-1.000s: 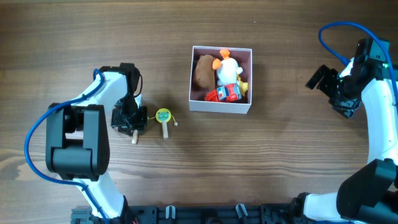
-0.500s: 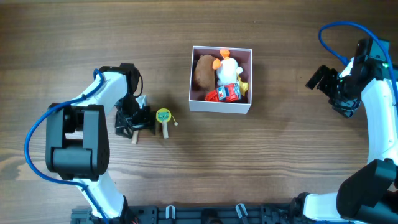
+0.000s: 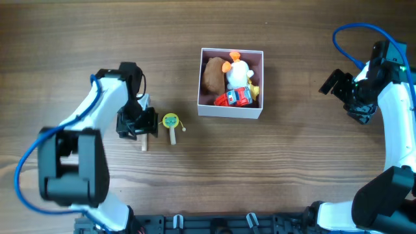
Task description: Pack container
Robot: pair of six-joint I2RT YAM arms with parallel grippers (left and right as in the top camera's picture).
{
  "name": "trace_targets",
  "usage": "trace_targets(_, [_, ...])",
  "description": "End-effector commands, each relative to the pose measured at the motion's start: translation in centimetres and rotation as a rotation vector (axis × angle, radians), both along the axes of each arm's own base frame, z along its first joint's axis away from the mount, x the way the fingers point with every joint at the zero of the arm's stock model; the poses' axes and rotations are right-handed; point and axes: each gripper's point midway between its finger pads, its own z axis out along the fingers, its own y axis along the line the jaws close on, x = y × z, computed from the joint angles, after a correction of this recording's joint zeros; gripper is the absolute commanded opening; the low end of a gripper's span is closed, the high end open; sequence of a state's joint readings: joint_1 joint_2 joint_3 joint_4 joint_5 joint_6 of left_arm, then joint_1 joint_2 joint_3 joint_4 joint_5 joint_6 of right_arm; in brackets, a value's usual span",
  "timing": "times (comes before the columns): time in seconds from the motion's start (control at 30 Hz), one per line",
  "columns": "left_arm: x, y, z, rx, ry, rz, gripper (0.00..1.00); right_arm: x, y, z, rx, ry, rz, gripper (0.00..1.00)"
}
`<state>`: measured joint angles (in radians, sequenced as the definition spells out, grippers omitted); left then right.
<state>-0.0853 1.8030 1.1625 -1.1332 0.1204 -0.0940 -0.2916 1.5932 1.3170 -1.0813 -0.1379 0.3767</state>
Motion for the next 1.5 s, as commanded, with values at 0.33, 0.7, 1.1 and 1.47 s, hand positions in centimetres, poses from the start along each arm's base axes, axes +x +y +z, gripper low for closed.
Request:
trace_targets(0.33, [-2.4,1.6,-3.2,0.088,-0.094,0.061,0.62,0.1,0.2,-0.2,0.011,-0.002,0.010,1.00])
trace_targets(0.7, [-1.3,1.5,-3.3,0.086,-0.136,0.054,0.37,0.1,0.2,-0.2,0.012,-0.001,0.010,1.00])
trace_targets(1.1, [-0.9,2.8,-3.3,0.158,-0.158,0.041,0.15,0.1,0.2,-0.2,0.013,0.001,0.010,1.00])
trace_targets(1.47, [-0.3,1.8,-1.4,0.156,-0.153,0.006,0.04,0.1,0.2,-0.2,0.013,0.001,0.010,1.00])
